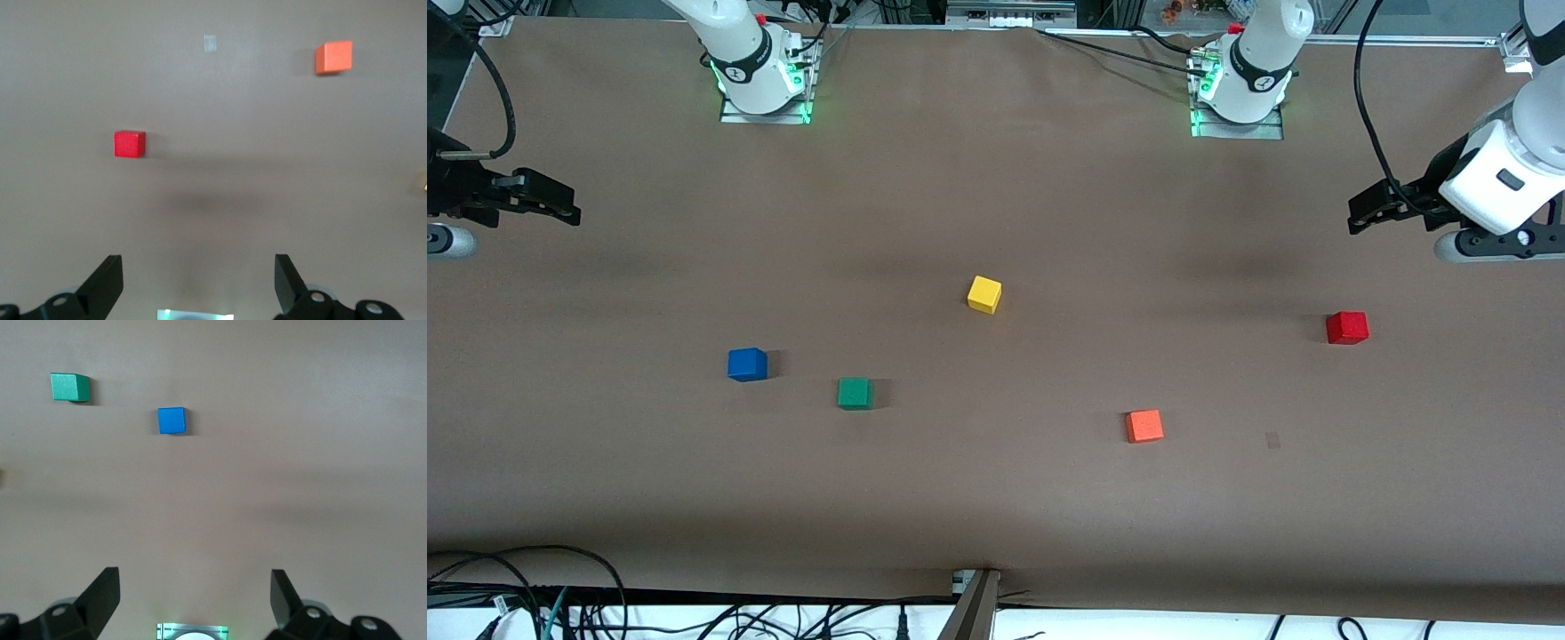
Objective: Pass red block to right arm, stack on blue
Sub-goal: 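Move the left gripper down over the red cube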
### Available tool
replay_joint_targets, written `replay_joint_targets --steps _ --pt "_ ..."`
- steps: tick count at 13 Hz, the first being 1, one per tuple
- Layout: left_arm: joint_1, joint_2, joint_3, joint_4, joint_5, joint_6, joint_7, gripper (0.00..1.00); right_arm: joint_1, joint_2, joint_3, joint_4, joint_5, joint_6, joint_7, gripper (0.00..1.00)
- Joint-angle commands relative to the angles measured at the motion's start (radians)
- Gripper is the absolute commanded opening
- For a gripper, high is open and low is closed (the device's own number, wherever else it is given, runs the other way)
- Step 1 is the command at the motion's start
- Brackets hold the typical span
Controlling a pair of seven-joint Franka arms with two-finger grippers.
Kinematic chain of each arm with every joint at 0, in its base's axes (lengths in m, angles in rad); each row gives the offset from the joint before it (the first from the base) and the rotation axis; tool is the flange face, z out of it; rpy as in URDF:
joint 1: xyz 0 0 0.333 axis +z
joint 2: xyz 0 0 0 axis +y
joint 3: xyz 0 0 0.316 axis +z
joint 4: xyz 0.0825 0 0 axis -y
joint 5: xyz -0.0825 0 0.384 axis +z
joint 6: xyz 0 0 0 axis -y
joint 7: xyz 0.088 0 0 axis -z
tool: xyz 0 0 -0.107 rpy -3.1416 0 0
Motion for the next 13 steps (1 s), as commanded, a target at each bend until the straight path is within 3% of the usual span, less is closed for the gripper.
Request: replay_joint_targets --steps 1,5,9,13 --pt "0.013 0.05 0.007 -0.008 0.014 -0.034 0.017 1.0 -0.01 0.015 0.005 0.03 -0.008 -0.006 -0.013 1.0" --pt "0.056 0.169 0.007 -0.017 0.041 -0.004 0.02 1.0 -0.01 0.015 0.004 0.03 -0.008 -0.006 -0.013 1.0" --pt "0.089 0.231 0.005 -0.138 0.164 0.229 0.107 1.0 -0.012 0.015 0.004 0.03 -0.006 -0.006 -0.013 1.0" --pt "0.18 0.243 0.007 -0.346 0.19 0.605 0.236 1.0 -0.012 0.015 0.004 0.03 -0.006 -0.006 -0.013 1.0"
